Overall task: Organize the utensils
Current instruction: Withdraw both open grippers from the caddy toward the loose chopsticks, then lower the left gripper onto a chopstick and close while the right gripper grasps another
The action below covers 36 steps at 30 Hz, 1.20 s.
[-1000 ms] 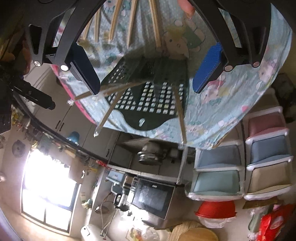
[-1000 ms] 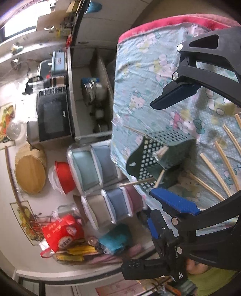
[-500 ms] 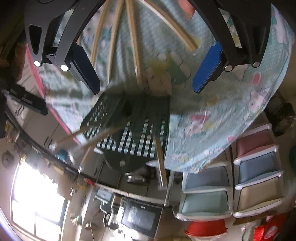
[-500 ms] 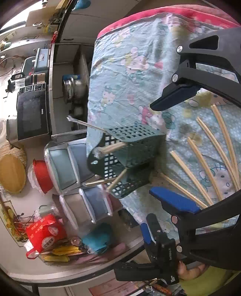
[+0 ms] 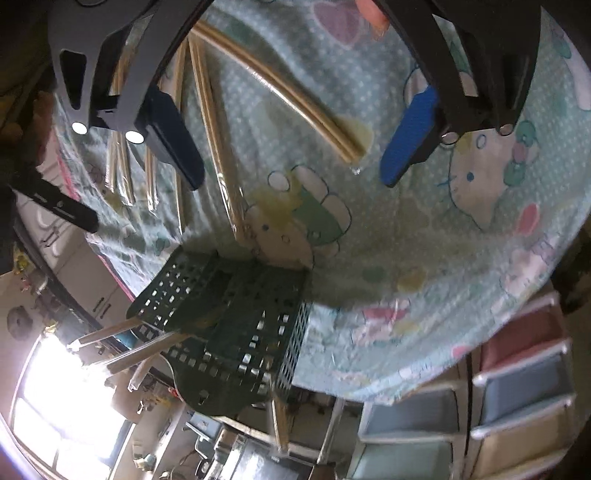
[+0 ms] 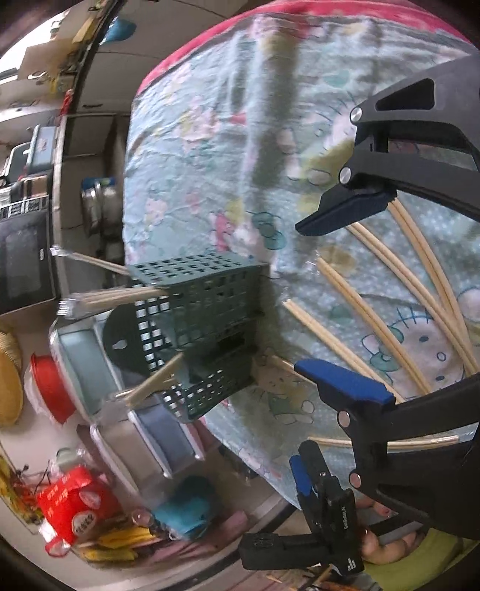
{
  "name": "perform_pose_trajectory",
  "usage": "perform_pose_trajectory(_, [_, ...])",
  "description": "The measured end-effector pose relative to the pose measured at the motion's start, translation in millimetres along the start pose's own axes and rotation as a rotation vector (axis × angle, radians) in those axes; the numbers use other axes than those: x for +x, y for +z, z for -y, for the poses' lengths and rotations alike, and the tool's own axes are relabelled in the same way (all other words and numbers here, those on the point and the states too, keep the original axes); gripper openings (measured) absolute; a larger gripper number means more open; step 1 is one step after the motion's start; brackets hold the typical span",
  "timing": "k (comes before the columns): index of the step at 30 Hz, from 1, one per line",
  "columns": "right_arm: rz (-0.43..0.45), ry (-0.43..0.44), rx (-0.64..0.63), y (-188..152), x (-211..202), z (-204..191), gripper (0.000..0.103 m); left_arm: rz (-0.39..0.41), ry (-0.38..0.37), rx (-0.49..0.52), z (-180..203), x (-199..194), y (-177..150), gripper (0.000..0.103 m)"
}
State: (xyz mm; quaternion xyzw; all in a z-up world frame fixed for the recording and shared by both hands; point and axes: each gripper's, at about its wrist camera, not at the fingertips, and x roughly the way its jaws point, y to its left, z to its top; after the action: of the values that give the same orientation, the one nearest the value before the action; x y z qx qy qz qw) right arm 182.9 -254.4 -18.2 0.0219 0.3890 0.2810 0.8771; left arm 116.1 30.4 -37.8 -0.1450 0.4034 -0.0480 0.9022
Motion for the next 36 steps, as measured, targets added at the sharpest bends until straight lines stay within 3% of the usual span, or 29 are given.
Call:
perform_pose_trajectory(5, [-0.029,-0.018,0.015,-4.9,11.8,-8.5,0.059,-0.055,-0.062,-0.03,-13.8,6.3,-3.1,0.068])
perform_pose_trajectory(9, [-0.046,-0.034,0.022,-5.8,18.6,-10.0,0.058,-0.098,-0.093,-0.044,-19.9,13.8,-6.0,0.068])
perform_pose_trajectory(18, [-0.116,-0.071,0.03,-1.9,42.3,-3.2,0.058,-0.116,-0.084,-0.061,-24.7,22.0,-1.4,0.065])
perform_pose_trajectory(28, [-0.191,-0.063,0.106,-0.7,72.0,19.1,0.049,-0.105,0.017,-0.052,-36.0,31.1,7.4,0.018])
perform_pose_trajectory(31, [-0.2,-0.069,0.098,-0.7,76.6,18.8,0.045,-0.101,0.023,-0.05,-40.9,31.7,8.3,0.014])
perform_pose_trajectory(36, [-0.199,-0.108,0.077,-2.1,76.8,19.4,0.029,-0.093,0.033,-0.054,-40.9,32.2,9.2,0.01])
